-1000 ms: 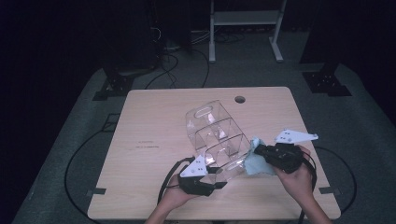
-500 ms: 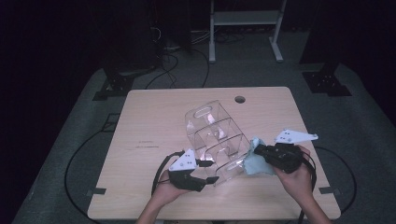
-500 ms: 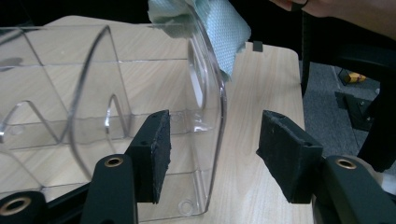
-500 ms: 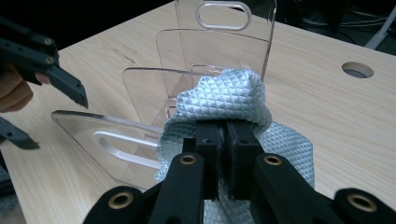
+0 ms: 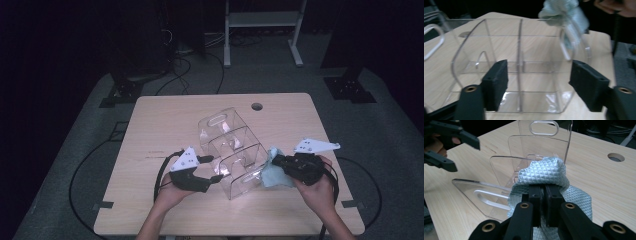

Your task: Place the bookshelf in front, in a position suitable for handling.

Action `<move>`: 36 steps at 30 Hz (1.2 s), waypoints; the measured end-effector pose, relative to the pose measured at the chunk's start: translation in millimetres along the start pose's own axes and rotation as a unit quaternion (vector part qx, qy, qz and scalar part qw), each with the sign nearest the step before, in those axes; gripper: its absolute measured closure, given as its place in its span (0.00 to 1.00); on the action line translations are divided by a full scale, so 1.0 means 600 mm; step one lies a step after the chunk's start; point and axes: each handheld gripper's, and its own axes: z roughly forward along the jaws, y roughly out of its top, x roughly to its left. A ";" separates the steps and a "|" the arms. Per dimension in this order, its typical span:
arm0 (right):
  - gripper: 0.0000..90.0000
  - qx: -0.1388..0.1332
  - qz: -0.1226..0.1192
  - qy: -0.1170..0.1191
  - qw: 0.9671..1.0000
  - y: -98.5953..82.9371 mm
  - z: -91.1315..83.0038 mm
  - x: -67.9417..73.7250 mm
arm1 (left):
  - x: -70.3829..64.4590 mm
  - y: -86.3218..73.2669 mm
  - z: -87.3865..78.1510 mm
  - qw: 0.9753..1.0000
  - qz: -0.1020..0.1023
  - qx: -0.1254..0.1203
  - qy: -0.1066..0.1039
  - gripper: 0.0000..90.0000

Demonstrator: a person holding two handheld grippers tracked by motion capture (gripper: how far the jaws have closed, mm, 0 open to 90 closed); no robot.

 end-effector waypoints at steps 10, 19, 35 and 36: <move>0.94 0.002 -0.002 0.000 1.000 0.001 0.000 0.000 | 0.024 -0.002 0.022 0.999 -0.005 0.005 0.036 0.17; 0.94 0.004 -0.003 0.002 1.000 0.002 0.000 0.000 | 0.049 -0.009 0.039 0.999 -0.013 0.005 0.034 0.11; 0.94 0.005 -0.006 0.003 1.000 0.003 0.000 -0.002 | 0.072 -0.017 0.064 0.999 -0.017 0.024 0.037 0.04; 0.94 0.005 -0.006 0.003 1.000 0.003 0.000 -0.002 | 0.073 -0.015 0.066 0.999 -0.016 0.029 0.037 0.03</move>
